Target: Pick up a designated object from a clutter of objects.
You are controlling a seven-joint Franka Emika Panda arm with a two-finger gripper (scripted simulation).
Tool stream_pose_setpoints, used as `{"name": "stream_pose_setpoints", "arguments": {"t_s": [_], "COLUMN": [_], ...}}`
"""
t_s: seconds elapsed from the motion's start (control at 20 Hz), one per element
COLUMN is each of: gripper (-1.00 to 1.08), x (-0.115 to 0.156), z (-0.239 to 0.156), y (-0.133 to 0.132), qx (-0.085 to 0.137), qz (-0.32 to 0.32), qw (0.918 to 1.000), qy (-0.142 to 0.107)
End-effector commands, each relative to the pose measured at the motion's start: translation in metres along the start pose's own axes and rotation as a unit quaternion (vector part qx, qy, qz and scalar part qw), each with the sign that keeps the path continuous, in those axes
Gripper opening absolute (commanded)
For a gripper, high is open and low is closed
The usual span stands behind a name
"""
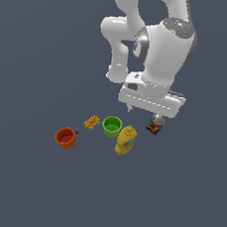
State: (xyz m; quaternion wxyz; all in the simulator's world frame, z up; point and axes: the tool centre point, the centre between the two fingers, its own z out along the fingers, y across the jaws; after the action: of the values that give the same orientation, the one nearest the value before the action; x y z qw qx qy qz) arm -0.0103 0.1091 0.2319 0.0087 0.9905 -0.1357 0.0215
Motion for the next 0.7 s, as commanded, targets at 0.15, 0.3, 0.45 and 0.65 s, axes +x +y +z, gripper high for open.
{"name": "stream_pose_setpoints", "arguments": {"t_s": [0.15, 0.3, 0.45, 0.65], "gripper": [1.0, 1.0, 1.0, 1.0], "x": [-0.022, -0.035, -0.049, -0.069], "z": [0.027, 0.04, 0.054, 0.072], "y": [-0.024, -0.036, -0.048, -0.063], "qx": [0.0, 0.0, 0.0, 0.0], "qz": [0.037, 0.057, 0.077, 0.103], "qw": [0.9993, 0.9984, 0.997, 0.9946], "qy": [-0.003, -0.005, -0.008, -0.011]}}
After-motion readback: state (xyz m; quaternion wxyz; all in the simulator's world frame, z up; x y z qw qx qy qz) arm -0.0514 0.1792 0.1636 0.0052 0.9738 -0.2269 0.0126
